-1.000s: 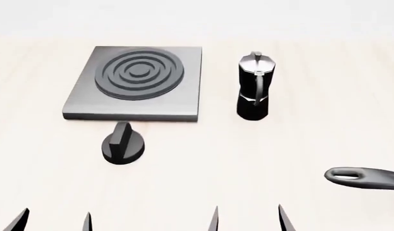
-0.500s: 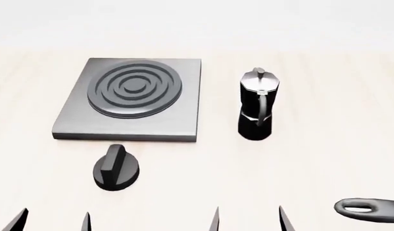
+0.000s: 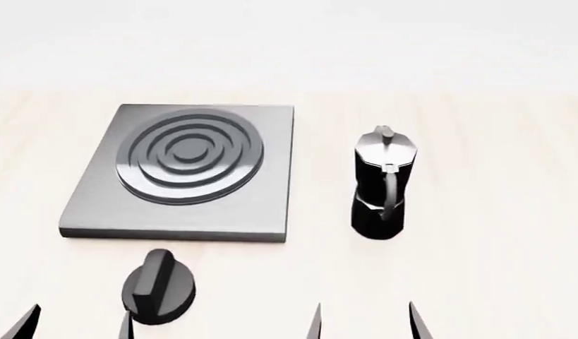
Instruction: Put the moka pot on the stove.
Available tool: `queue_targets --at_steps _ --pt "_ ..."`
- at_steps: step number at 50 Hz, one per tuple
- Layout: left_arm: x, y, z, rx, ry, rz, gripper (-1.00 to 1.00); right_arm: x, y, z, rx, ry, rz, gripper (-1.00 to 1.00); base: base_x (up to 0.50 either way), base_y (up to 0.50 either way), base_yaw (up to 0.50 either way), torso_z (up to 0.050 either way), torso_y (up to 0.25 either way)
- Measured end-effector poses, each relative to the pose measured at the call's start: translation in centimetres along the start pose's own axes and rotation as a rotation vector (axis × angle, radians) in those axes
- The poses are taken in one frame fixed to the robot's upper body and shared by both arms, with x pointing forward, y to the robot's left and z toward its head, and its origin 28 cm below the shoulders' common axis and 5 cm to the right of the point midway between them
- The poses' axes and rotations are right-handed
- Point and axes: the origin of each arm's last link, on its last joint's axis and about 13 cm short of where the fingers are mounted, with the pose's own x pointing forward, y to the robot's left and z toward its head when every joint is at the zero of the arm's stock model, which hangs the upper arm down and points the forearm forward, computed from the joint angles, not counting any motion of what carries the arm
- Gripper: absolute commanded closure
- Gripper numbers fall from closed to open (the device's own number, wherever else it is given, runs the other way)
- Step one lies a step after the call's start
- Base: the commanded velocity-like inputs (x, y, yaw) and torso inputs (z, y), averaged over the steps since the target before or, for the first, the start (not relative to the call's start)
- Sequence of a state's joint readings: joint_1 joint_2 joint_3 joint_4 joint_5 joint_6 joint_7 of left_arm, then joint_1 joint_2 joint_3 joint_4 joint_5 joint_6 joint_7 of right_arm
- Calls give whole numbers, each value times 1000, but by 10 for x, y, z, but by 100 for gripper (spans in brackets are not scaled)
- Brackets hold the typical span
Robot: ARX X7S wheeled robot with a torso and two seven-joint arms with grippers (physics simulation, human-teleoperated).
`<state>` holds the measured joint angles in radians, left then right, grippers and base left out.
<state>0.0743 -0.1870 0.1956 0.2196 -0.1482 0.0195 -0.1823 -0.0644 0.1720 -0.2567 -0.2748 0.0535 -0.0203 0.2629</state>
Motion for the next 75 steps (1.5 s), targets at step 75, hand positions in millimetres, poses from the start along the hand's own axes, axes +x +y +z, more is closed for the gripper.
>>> queue_targets --at_steps 75 --pt "-2 0 1 -5 -3 -5 -100 -6 -2 -1 24 -40 -20 -100 100 45 0 0 0"
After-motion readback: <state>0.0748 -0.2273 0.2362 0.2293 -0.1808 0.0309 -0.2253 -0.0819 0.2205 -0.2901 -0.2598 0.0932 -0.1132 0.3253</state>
